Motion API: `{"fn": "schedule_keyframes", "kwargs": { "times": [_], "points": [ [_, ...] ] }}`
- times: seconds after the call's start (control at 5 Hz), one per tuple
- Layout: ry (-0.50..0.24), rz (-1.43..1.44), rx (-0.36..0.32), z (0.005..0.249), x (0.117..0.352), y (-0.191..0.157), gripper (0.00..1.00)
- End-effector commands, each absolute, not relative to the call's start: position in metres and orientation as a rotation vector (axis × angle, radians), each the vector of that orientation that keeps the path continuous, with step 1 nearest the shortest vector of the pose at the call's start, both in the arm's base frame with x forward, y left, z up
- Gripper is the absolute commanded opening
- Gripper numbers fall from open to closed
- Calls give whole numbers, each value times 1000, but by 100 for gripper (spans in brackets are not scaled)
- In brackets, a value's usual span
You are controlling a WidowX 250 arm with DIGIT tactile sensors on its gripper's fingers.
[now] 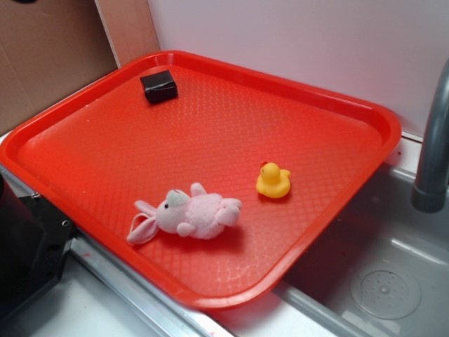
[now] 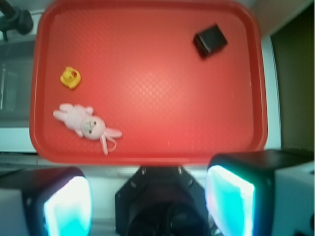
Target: Grab the yellow duck.
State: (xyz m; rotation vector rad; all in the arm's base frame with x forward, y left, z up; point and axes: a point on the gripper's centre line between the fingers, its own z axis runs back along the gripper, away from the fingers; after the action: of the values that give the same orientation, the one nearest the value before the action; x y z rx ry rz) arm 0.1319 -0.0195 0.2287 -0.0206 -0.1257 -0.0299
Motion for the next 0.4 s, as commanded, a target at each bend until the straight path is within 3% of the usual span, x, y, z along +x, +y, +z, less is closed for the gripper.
{"fn": "schedule_keyframes", "kwargs": {
  "times": [0.0, 0.2],
  "points": [
    [-245, -266, -52, 214, 166, -39, 100],
    [-262, -327, -79, 197, 183, -57, 100]
  ]
}}
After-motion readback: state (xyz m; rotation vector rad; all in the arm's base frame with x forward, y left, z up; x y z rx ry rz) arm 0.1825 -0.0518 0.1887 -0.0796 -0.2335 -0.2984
